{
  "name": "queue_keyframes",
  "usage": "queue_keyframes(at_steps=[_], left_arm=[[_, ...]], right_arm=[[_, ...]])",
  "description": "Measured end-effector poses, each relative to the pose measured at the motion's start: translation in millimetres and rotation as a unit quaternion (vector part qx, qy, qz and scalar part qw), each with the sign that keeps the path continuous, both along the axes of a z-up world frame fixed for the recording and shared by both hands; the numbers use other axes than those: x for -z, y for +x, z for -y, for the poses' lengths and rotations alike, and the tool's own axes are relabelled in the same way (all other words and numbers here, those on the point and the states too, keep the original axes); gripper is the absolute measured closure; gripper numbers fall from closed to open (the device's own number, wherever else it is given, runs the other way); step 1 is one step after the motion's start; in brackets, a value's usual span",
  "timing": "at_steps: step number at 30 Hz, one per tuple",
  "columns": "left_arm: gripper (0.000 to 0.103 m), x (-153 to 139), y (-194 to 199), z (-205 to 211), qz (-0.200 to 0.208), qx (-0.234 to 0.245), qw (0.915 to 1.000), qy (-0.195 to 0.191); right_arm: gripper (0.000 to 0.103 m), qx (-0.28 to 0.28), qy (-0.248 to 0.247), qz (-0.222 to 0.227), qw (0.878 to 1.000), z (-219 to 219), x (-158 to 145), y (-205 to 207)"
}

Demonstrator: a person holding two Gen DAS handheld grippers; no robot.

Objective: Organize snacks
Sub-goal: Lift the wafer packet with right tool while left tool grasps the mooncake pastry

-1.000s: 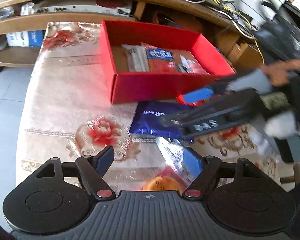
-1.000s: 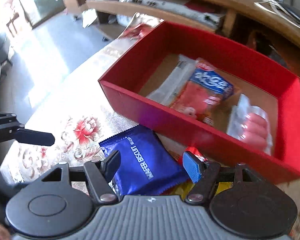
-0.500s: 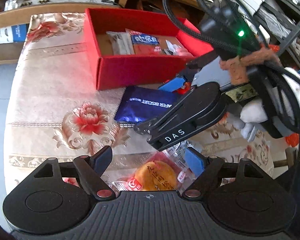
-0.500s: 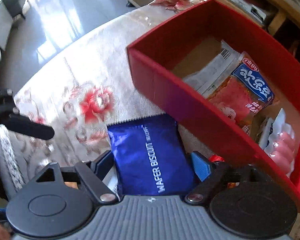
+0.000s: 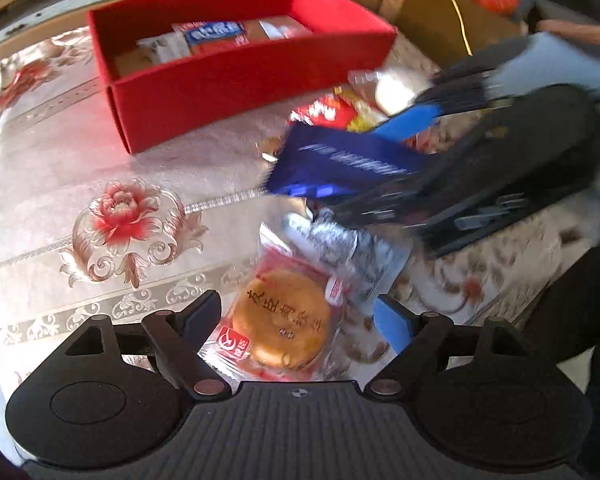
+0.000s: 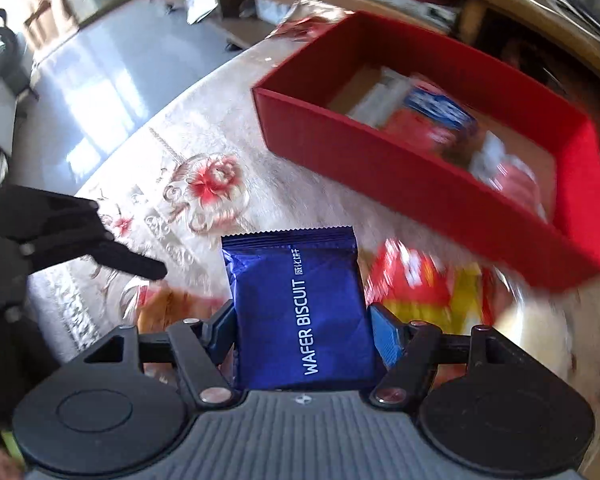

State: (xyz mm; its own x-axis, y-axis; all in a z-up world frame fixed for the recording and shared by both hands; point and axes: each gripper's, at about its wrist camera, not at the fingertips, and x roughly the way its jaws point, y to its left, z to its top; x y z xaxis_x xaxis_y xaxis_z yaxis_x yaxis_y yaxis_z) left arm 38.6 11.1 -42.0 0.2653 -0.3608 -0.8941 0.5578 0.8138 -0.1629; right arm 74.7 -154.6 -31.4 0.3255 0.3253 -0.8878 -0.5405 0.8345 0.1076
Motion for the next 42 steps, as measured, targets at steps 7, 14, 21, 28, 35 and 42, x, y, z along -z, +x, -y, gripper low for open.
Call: queue_keyframes(at_steps=[7,14,21,28,35,42], left_arm=[[0.016,11,3,10,0.010,0.023,0.9989,0.039],[0.019,14,-5,22,0.034,0.021,0.9971,0.064],[0.015,18,-13,32,0.053,0.020,0.9945,0.088],[0.009,21,-17,37,0.060,0.025,0.9934,0.095],[0.008,22,-17,36,0.060,0.025,0.9934,0.094],[0.000,25,-18,41,0.055,0.030,0.9931,0.099]], right_arm=[[0.038,0.067,0.001,-0.008,0.998,43,3,-34],[0.038,0.081,-0.041,-0.016,0.996,49,31,-46],[0.037,0.075,-0.049,0.005,0.996,41,32,-45],[0.016,0.065,-0.038,0.001,0.997,40,40,-49],[0.011,0.074,-0.038,0.003,0.997,38,40,-47],[0.002,0.102,-0.044,0.009,0.994,36,46,-42]])
